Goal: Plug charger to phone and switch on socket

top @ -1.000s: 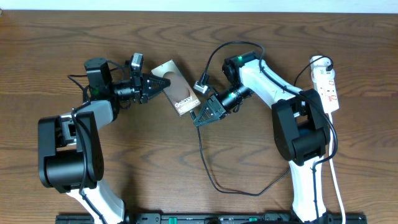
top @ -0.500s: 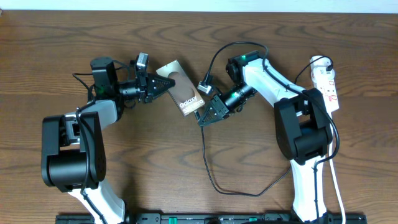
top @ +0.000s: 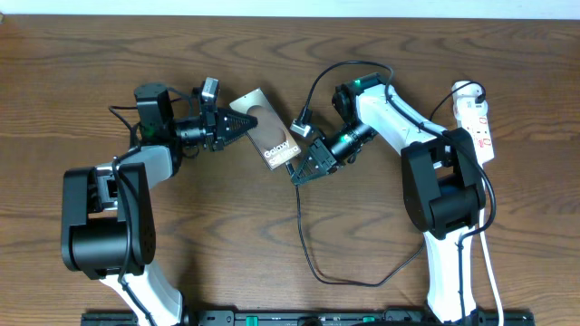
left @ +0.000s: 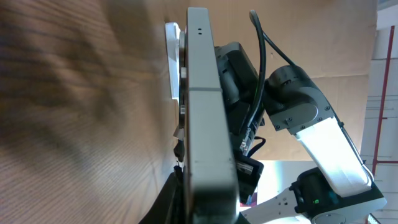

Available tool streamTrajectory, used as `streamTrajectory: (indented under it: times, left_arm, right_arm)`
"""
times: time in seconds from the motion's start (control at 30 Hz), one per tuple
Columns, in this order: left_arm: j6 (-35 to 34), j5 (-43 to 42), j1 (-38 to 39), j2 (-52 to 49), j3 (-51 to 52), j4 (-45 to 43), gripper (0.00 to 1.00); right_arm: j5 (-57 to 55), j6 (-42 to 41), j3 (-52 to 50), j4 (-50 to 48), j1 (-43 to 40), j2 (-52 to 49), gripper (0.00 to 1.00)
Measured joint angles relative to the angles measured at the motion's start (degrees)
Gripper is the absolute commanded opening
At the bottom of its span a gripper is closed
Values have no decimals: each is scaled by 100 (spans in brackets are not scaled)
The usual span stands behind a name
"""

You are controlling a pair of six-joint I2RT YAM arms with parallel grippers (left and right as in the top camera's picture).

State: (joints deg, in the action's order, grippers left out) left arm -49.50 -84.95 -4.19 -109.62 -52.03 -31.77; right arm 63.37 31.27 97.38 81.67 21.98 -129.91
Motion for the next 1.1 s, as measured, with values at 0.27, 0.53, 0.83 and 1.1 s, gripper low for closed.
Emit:
streamTrajectory:
  times: [0.27,0.53,0.83,1.1]
  left_arm:
    - [2,-28,7,0,138,9,7]
    - [4,-70,31,0,210,9,7]
    - [26,-22,46,0,435,-2,7]
    - [26,-55,114,0,452,-15,7]
  right_arm:
    - [-107,332,0,273,0,-2,1]
    - [-173,549,0,446,0,-2,1]
    - [-409,658,0,514,0,-2,1]
    - [-402,682,-4,498,-7,-2,49]
